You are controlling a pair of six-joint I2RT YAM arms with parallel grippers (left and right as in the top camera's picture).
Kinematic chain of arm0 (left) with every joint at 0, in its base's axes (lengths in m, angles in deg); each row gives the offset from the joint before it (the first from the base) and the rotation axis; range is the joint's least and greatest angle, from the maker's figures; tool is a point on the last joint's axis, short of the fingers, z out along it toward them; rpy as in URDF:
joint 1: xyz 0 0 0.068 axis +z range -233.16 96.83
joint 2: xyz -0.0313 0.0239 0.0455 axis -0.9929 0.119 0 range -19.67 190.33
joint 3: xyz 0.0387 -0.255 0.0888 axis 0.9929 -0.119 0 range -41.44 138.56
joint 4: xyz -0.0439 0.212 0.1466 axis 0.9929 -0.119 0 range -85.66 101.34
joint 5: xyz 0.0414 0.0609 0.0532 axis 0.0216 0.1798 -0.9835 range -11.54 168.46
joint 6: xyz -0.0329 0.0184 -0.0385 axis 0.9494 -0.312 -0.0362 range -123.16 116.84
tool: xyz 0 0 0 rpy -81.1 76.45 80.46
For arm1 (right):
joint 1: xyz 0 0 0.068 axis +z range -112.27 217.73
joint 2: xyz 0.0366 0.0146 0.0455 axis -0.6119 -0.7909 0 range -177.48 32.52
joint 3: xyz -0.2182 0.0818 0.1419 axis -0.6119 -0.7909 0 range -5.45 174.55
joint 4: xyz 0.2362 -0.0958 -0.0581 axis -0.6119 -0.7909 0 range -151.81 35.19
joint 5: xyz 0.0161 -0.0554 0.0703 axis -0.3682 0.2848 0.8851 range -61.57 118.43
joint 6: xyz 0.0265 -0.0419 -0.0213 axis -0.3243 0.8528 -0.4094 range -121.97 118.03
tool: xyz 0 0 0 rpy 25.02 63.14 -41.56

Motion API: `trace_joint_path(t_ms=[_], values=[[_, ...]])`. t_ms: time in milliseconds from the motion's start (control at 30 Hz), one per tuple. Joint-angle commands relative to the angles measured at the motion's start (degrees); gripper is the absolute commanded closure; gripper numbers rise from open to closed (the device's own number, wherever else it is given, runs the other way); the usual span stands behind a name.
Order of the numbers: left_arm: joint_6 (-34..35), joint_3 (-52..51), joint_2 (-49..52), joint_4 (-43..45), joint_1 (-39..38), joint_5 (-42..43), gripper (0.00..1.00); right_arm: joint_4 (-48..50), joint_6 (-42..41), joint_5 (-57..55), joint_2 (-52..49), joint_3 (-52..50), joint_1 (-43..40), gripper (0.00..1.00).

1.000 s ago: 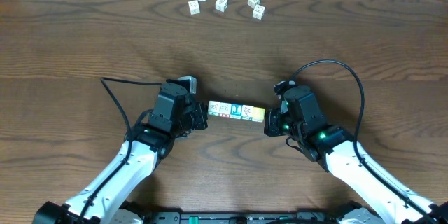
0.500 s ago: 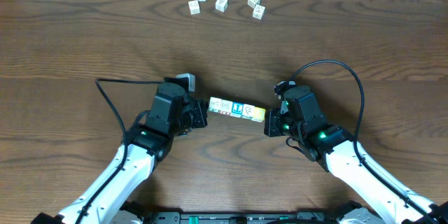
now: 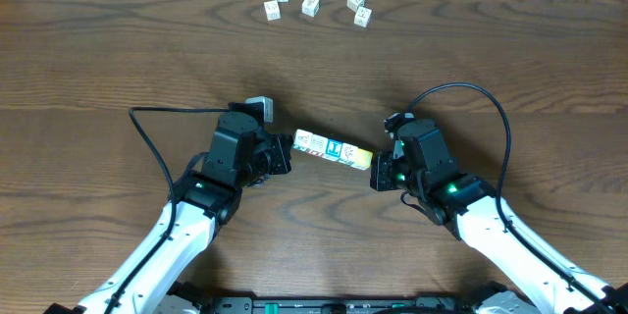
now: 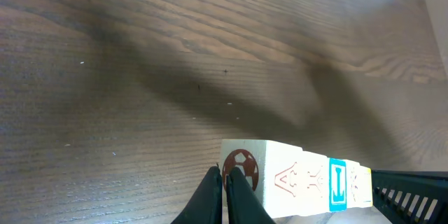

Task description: Lift 5 blocks

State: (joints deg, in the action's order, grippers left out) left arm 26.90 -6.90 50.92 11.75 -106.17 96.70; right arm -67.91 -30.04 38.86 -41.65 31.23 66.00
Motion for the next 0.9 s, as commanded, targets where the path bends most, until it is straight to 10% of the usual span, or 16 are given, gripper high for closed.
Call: trace_joint_path(t_ms=[0,867], values=[[0.7,1.8,0.0,0.3,-2.8,14.3,0.93,3.0,-0.2,16.7,1.4,5.0,3.8,0.99],[0.7,1.8,0.0,0.3,-2.8,14.1,0.93,-0.2,0.8,15.7,3.8,8.0,3.8,0.99]])
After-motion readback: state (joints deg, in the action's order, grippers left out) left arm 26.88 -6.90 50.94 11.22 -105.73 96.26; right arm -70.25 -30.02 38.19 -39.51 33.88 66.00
